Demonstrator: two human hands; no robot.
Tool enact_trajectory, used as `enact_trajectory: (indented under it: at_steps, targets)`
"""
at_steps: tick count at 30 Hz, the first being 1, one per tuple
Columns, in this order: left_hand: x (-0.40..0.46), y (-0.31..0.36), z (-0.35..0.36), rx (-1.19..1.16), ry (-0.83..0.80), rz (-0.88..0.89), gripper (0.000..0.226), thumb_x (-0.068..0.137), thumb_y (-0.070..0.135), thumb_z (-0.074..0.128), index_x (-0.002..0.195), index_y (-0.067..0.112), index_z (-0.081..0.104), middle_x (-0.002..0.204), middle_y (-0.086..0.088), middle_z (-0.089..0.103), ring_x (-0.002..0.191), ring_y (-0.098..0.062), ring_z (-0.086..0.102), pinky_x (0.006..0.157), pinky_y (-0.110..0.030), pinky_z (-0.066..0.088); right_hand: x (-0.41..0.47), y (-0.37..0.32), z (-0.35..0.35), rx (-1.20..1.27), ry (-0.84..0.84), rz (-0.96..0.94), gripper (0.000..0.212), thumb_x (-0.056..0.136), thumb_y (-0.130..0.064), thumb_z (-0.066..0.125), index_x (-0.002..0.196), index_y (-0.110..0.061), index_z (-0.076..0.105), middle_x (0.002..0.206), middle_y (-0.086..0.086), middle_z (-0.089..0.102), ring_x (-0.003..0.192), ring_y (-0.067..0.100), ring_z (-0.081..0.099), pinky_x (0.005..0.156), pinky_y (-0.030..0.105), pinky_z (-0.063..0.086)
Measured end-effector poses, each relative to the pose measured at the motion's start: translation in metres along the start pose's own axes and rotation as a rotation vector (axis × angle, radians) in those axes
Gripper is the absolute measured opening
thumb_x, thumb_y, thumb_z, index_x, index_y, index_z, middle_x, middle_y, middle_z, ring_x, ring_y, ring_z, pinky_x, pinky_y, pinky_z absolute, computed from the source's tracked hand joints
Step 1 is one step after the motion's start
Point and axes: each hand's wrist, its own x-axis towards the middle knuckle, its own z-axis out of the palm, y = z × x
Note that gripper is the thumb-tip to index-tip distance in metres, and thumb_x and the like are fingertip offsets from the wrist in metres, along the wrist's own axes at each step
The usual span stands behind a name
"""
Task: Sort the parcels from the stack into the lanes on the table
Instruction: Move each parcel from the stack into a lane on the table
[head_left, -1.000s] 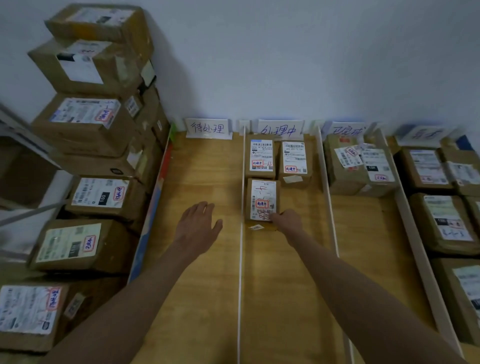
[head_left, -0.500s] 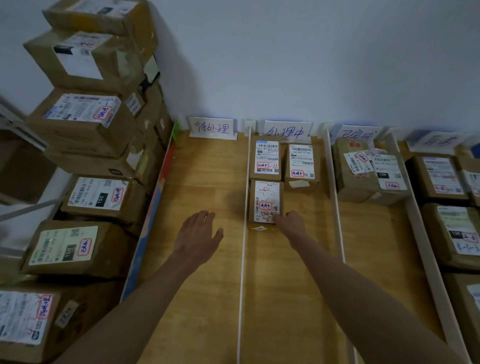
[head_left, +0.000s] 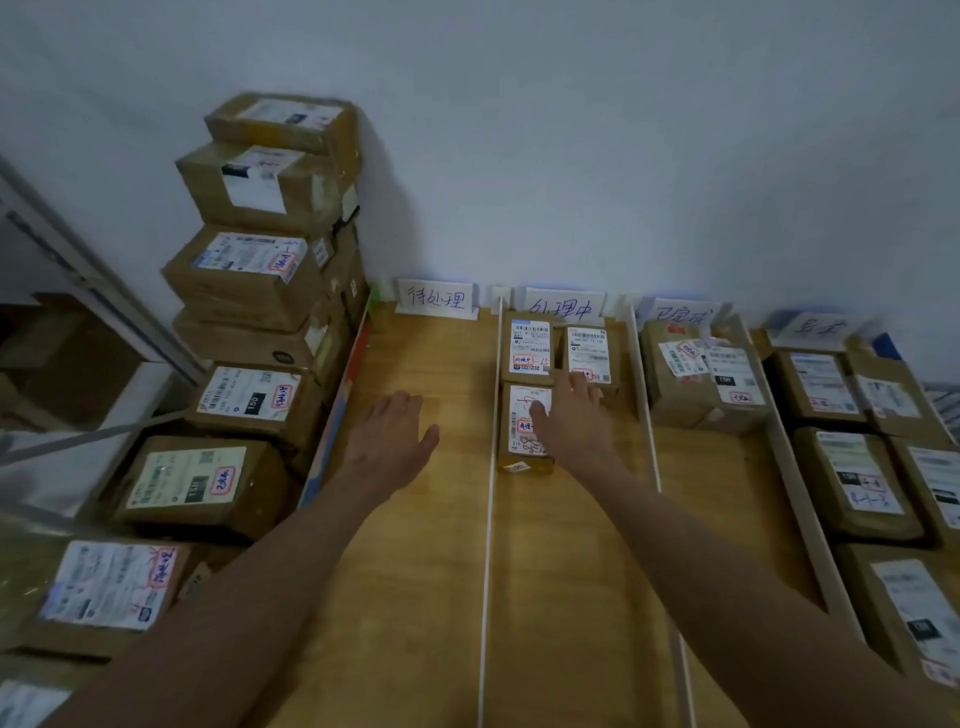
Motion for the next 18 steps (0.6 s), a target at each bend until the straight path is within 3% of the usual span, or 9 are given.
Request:
enact_trajectory:
  at_steps: [3, 10, 18]
  targets:
    - [-0.017, -0.021, -0.024, 0.014, 0.052, 0.001, 0.056, 0.101, 0.048, 0.037, 0.147, 0.016, 0.036, 0.150, -0.003, 0.039, 0.137, -0.026, 0.037, 0.115, -0.041, 0.030, -0.013, -0.033, -0.008, -0.061, 0.009, -0.101, 0.053, 0.099, -0.034, 0.048, 0.147, -0.014, 0.036, 0.149, 0.009, 0.037, 0.138, 0.030, 0.035, 0.110, 0.046, 0.034]
    - [-0.052, -0.097, -0.080, 0.017, 0.210, -0.071, 0.043, 0.100, 0.044, 0.040, 0.129, 0.014, 0.051, 0.129, -0.009, 0.056, 0.119, -0.028, 0.053, 0.104, -0.041, 0.039, -0.034, -0.128, -0.013, -0.104, 0.008, -0.231, 0.049, 0.098, -0.036, 0.046, 0.141, -0.012, 0.041, 0.142, 0.010, 0.046, 0.133, 0.030, 0.040, 0.107, 0.045, 0.034]
    - [-0.052, -0.198, -0.126, 0.043, 0.282, -0.074, 0.039, 0.097, 0.037, 0.045, 0.127, 0.012, 0.052, 0.134, -0.010, 0.054, 0.121, -0.029, 0.053, 0.106, -0.043, 0.038, -0.044, -0.226, -0.003, -0.063, 0.044, -0.284, 0.047, 0.099, -0.033, 0.043, 0.141, -0.010, 0.042, 0.139, 0.013, 0.048, 0.127, 0.033, 0.045, 0.104, 0.044, 0.038]
